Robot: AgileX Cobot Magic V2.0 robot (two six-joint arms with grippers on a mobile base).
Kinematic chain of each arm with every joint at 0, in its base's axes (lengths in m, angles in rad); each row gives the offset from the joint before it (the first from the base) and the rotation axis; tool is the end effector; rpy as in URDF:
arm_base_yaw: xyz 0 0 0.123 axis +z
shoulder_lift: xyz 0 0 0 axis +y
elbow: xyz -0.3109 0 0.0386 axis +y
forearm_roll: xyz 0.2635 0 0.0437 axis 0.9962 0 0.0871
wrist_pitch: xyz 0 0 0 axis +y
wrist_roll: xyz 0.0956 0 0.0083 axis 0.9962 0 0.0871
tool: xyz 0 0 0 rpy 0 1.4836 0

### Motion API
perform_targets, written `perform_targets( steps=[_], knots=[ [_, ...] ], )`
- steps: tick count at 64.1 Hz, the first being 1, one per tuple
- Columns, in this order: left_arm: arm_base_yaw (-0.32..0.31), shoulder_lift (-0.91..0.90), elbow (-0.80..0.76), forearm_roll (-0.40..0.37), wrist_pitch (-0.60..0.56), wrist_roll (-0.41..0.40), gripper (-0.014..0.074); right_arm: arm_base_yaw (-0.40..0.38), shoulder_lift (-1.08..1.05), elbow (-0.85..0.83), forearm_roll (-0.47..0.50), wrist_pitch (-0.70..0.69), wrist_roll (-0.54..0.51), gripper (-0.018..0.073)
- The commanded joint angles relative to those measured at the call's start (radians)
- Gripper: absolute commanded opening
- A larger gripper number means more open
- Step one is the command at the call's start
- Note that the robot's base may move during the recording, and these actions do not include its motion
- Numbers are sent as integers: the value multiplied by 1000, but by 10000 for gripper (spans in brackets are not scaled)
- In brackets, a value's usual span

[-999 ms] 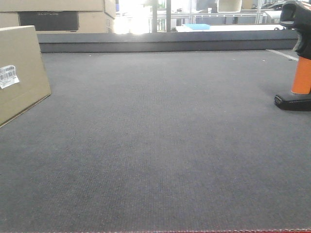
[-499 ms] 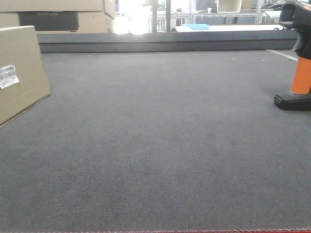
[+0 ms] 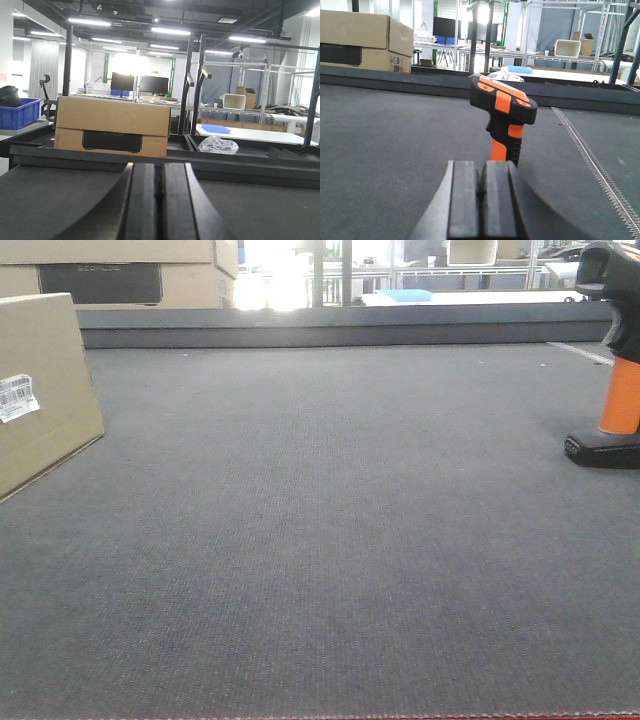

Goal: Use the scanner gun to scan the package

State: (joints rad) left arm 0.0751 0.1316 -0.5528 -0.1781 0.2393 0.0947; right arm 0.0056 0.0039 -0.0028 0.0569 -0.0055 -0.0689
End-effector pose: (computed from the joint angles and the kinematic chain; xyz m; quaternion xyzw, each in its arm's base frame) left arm 0.0121 -0.0031 0.3754 -0.0297 0.6038 -0.0140 0.7965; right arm 0.0484 0.0002 0.2149 -0.0058 0.6740 -0.0025 0.7387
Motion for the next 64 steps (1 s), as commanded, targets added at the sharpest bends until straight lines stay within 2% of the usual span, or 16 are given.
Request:
perform_targets(
  steps=[1, 26, 34, 38, 51, 57, 64],
  knots=[
    [-3, -7, 3, -4, -19, -5, -111, 5, -4, 3, 5, -19, 3, -168],
    [-3, -7, 3, -4, -19, -5, -111, 5, -4, 3, 5, -19, 3, -168],
    [-1, -6, 6, 48, -17, -5, -111, 5, -4, 3, 5, -19, 3, -168],
    [-1, -6, 29, 98, -31, -5, -111, 5, -4, 3, 5, -19, 3, -168],
    [-55, -57, 225, 115, -53, -50, -111, 5, -4, 3, 5, -19, 3, -168],
    [-94, -98, 342, 138, -128, -53, -111, 5, -4, 3, 5, -19, 3, -168],
    [-99, -132, 446, 141, -217, -53, -111, 5, -4, 3, 5, -19, 3, -168]
  ],
)
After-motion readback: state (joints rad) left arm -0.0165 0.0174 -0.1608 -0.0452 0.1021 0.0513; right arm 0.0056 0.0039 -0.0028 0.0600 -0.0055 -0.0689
